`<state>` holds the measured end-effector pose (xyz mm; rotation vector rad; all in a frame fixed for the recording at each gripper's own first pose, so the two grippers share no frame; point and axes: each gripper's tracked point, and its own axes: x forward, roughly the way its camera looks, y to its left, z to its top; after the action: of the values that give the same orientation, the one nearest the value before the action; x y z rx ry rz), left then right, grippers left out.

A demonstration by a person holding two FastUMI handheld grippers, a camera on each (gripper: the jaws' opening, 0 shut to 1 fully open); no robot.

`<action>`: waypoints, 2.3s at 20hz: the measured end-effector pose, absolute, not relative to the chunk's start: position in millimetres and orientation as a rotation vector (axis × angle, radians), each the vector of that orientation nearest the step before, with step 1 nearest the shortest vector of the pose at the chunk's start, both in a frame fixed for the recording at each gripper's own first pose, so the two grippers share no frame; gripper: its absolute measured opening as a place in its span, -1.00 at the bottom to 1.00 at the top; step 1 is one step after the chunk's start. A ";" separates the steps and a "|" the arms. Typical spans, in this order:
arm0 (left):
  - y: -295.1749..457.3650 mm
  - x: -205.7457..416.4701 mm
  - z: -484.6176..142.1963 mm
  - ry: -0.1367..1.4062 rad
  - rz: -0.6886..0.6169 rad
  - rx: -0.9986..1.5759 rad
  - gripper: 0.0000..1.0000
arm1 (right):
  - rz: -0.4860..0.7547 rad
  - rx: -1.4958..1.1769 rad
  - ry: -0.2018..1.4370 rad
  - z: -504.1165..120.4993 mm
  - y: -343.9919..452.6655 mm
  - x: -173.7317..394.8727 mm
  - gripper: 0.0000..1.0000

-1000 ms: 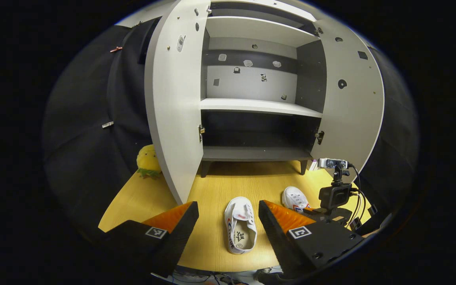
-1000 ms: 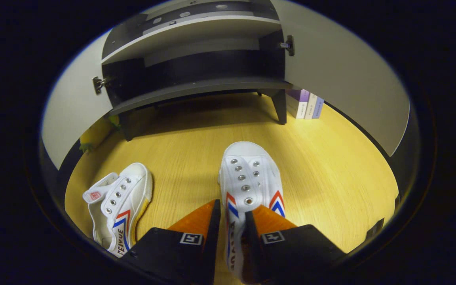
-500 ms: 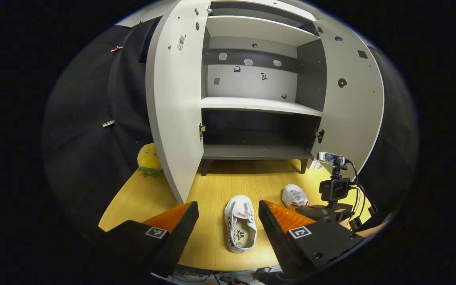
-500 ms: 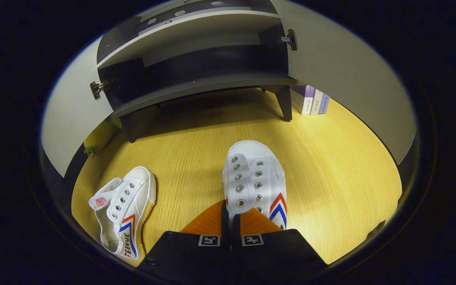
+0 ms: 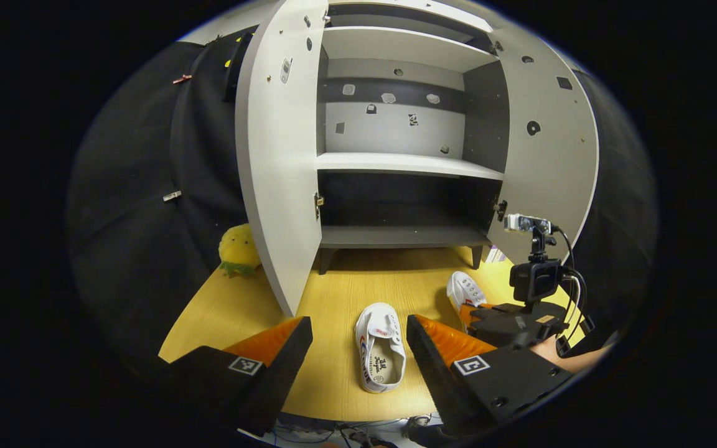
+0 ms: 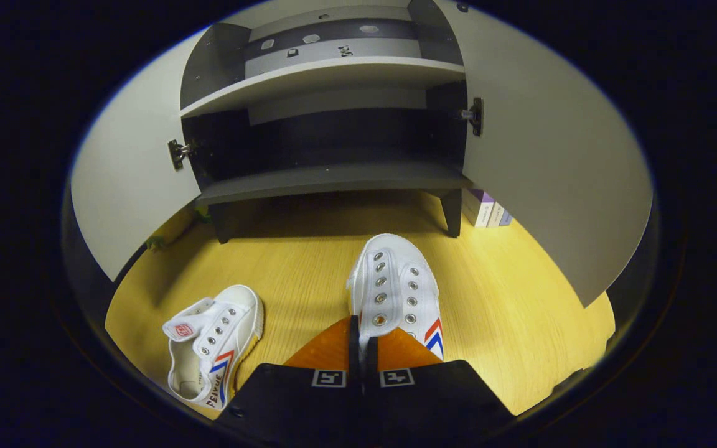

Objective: Grab one shoe with the right hand and put it into the shoe cabinet, grab the other shoe with the left hand and put it into the shoe cabinet; then close the right door with the right hand and the left door with the left hand.

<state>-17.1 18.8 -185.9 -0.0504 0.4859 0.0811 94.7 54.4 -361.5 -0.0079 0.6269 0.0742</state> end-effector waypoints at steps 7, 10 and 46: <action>25.9 -19.2 -173.8 0.440 0.072 -0.057 0.90 | 0.130 -0.076 0.490 -267.3 73.9 118.6 -0.90; 34.9 -18.4 -165.9 0.409 0.075 -0.054 0.91 | 0.146 -0.099 0.433 -218.5 83.5 136.0 -0.90; 104.9 -16.5 -88.6 0.250 0.350 -0.114 0.90 | 0.047 -0.230 0.506 -83.9 92.7 463.0 -0.58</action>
<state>-16.5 104.9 -88.6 -0.1142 0.2502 0.3497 463.0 92.7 -83.9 -0.2298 0.5064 0.0465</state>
